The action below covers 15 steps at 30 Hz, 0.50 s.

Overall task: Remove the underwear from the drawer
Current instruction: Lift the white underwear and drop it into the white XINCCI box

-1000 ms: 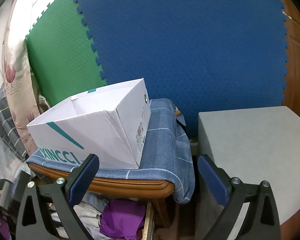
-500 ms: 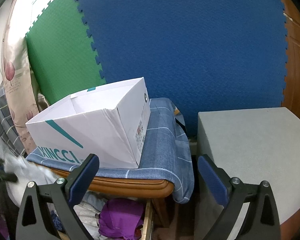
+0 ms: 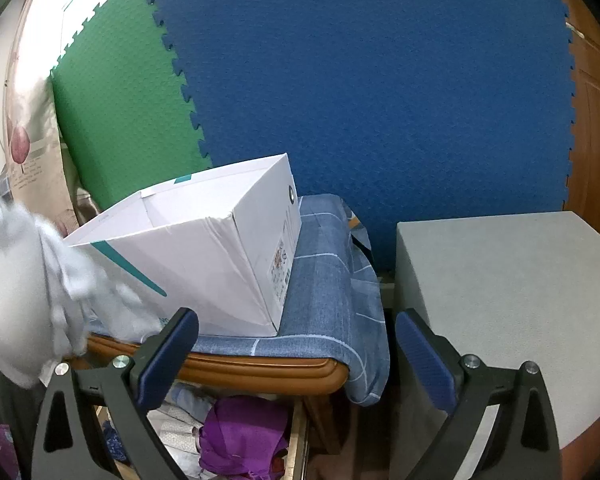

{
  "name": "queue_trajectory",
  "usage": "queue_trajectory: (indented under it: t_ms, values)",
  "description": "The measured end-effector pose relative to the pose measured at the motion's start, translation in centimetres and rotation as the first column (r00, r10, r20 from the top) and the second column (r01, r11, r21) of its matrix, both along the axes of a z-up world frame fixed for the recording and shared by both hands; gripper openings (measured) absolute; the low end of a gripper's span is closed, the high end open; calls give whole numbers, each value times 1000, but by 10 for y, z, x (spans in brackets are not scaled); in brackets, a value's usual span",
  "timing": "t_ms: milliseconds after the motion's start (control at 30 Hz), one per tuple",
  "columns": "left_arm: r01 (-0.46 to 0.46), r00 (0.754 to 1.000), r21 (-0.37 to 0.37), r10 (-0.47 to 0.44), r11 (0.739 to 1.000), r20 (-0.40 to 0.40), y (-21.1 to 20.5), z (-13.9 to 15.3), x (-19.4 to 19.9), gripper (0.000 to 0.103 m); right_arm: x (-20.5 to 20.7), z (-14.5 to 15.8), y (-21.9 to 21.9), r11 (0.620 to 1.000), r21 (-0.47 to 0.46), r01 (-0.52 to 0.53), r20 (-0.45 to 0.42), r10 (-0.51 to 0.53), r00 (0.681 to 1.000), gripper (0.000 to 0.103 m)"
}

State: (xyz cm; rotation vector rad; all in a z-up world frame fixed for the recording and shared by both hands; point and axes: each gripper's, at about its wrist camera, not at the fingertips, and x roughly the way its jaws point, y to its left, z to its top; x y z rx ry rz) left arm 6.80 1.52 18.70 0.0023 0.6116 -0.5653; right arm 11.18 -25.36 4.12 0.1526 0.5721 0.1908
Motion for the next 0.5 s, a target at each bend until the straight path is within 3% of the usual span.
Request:
queue_trajectory:
  t_ms: [133,267,400,500]
  values:
    - [-28,998,-26,29,999,47,1,36,12,11,0,-1,0,1000,7,-4,-1,4,1000,101]
    - [-95,992,-105,103,990,76,16,80,51,11,0,-1,-1,1000,15,-6,-1,6,1000,101]
    - [-160,983,-124,169,979,70,28,98,102,11,-1,0,-4,1000,29,-1,1,1,1000,101]
    - [-211,976,-109,216,971,36,33,90,144,11,-2,0,-6,999,40,1,4,-1,1000,101]
